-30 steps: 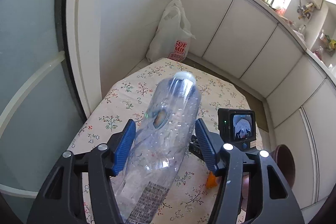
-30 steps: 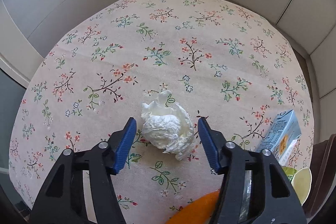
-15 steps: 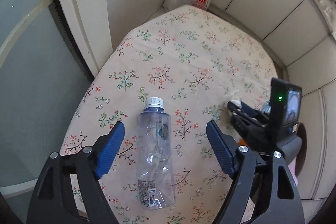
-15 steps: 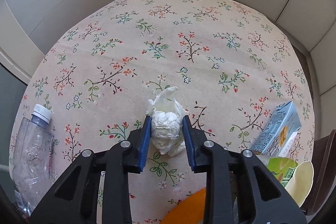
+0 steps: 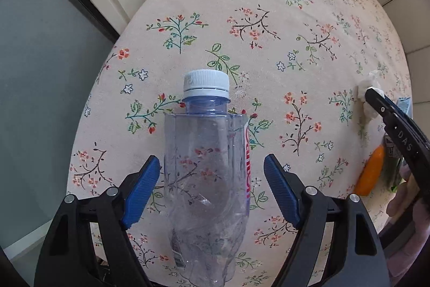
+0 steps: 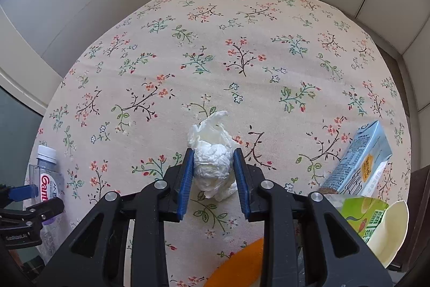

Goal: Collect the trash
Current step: 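Carry the tissue with the right gripper to the brown bin and release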

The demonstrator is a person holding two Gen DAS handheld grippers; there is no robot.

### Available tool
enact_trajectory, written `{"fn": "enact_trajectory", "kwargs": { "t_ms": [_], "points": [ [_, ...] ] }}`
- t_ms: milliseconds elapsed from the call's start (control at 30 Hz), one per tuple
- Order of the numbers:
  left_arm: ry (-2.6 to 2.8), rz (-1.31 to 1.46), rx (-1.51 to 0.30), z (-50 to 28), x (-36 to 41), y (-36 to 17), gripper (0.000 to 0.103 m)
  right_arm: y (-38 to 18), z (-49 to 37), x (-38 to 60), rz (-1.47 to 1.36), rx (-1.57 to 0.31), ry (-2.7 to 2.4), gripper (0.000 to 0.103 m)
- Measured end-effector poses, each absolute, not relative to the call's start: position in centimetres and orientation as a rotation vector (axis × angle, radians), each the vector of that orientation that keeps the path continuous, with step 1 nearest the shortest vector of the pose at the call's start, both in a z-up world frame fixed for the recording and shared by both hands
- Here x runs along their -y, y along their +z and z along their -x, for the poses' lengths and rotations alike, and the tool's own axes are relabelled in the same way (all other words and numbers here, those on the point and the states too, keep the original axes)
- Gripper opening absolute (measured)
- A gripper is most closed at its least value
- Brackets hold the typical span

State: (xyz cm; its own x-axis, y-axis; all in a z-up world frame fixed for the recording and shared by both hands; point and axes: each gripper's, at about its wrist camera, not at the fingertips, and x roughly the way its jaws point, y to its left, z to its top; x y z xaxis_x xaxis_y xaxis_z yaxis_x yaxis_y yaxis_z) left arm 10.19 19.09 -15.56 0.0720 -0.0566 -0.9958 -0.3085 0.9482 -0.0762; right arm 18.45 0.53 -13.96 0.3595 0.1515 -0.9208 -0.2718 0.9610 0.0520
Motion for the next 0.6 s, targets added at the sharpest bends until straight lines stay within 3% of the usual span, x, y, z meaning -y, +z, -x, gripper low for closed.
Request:
{"fn": "enact_trajectory", "kwargs": {
  "t_ms": [33,600],
  "points": [
    [0.186,0.293,-1.493,-10.1,-19.0,-15.7,0.061,-13.9,-18.5,-0.6,0.115,-1.171,0.278,0.028],
    [0.182,0.396,-1.071,-9.0,-20.2,-6.3,0.061,-8.2,-18.7,1.8,-0.042,-1.057,0.313,0.028]
  ]
}}
